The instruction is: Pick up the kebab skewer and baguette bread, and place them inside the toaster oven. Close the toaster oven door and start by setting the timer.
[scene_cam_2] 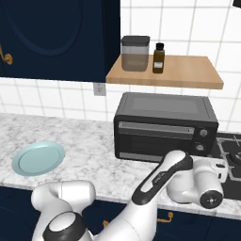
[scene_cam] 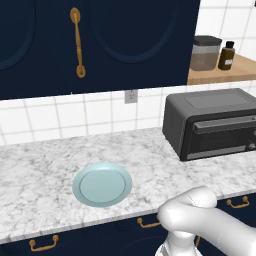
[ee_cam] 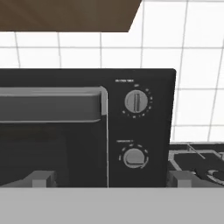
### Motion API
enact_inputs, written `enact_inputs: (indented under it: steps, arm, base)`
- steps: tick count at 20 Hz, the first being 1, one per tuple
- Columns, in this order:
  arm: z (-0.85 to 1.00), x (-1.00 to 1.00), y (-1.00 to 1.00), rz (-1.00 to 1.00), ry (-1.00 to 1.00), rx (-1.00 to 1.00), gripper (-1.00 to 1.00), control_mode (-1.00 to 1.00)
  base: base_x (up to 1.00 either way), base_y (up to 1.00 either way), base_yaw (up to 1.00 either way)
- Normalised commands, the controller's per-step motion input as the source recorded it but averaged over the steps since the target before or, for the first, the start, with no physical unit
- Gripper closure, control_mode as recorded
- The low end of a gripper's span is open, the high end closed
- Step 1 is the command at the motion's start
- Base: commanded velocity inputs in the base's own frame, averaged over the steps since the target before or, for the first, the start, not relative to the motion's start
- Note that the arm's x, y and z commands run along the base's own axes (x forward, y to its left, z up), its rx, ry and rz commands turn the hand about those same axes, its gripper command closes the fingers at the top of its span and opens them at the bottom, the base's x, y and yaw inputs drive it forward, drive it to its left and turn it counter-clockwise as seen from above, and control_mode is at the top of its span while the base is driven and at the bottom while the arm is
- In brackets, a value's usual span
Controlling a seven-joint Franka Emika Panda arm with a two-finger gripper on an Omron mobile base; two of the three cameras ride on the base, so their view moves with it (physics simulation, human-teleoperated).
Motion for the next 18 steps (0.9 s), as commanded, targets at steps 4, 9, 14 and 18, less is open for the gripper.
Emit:
enact_inputs:
  steps: [4, 9, 14, 18]
  arm:
    - [-0.31, 0.00, -0.12, 0.00, -0.04, 0.00, -1.00, -1.00]
    - [-0.08, 0.02, -0.09, 0.00, -0.03, 0.01, -1.00, -1.00]
    - [0.00, 0.08, -0.09, 0.00, -0.01, 0.03, -1.00, -1.00]
    - [0.00, 0.00, -0.15, 0.00, 0.00, 0.18, -1.00, -1.00]
  base:
    - [0.00, 0.00, 0.00]
    - [0.00, 0.00, 0.00]
    - [0.00, 0.00, 0.00]
    - [0.00, 0.00, 0.00]
